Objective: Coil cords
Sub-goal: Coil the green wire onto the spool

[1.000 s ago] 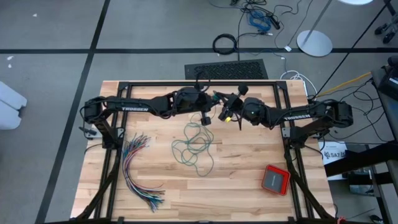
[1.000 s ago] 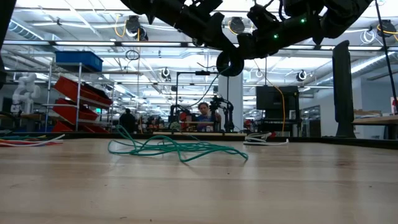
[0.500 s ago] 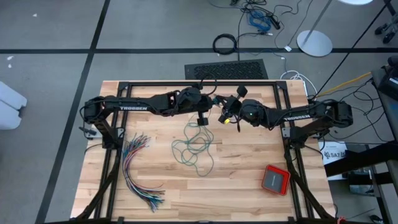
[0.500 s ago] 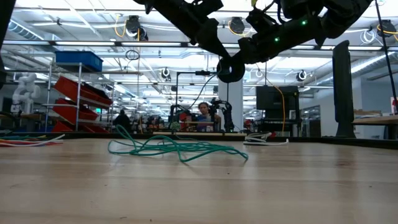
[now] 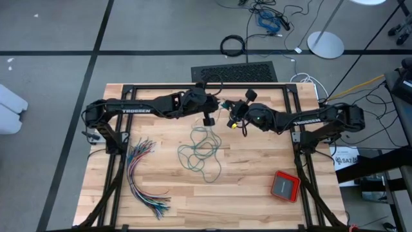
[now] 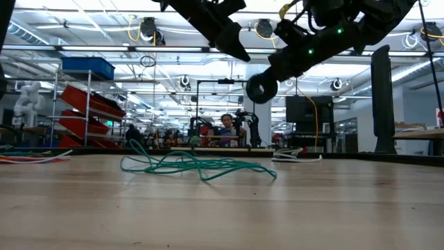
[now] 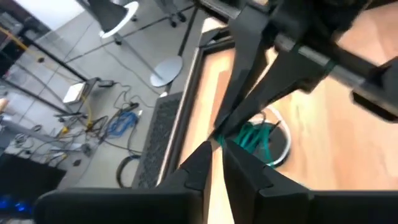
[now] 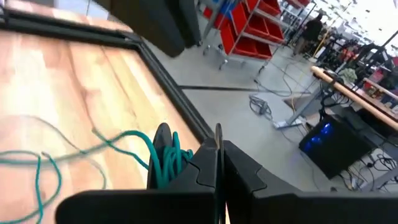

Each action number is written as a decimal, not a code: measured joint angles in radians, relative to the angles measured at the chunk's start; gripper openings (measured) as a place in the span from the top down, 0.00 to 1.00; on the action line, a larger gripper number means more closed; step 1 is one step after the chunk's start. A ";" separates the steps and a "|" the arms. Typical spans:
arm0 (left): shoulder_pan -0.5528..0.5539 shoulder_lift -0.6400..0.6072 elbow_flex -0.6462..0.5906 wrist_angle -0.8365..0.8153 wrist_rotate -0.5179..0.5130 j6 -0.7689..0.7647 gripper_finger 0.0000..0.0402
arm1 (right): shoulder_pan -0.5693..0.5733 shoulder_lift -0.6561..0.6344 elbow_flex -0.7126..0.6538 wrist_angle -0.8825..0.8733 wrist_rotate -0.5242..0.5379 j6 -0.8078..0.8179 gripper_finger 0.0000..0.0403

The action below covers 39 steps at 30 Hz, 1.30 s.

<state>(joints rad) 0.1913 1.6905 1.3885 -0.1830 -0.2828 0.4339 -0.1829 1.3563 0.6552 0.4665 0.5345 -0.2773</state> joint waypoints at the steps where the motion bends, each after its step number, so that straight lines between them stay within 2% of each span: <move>1: 0.000 0.000 0.000 -0.002 -0.009 0.001 0.87 | 0.000 -0.001 0.000 0.004 0.000 0.002 1.00; 12: 0.006 0.002 -0.002 -0.018 -0.061 0.023 0.85 | 0.021 -0.006 0.003 0.016 -0.005 0.011 1.00; 16: 0.005 -0.024 -0.003 -0.088 -0.056 0.004 0.85 | 0.022 -0.007 0.004 0.004 0.006 0.011 1.00; 22: 0.002 -0.080 -0.017 -0.211 0.117 -0.156 0.85 | 0.020 -0.052 0.006 -0.005 0.041 -0.023 1.00; 25: -0.019 -0.088 -0.072 -0.188 0.223 -0.220 0.85 | 0.020 -0.086 0.006 -0.002 0.043 -0.039 1.00; 28: -0.056 -0.079 -0.156 -0.116 0.237 -0.227 0.85 | 0.020 -0.108 0.007 -0.007 0.042 -0.044 1.00; 30: -0.083 -0.074 -0.224 -0.029 0.196 -0.213 0.85 | 0.020 -0.115 0.007 -0.010 0.042 -0.043 1.00; 35: -0.139 -0.074 -0.372 0.219 0.001 -0.159 0.85 | 0.020 -0.116 0.007 -0.024 0.042 -0.029 1.00; 39: -0.151 -0.074 -0.414 0.324 -0.076 -0.147 0.85 | 0.020 -0.116 0.007 -0.026 0.041 -0.025 1.00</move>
<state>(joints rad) 0.0400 1.6165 0.9747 0.1411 -0.3585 0.2867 -0.1631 1.2404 0.6624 0.4405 0.5751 -0.3023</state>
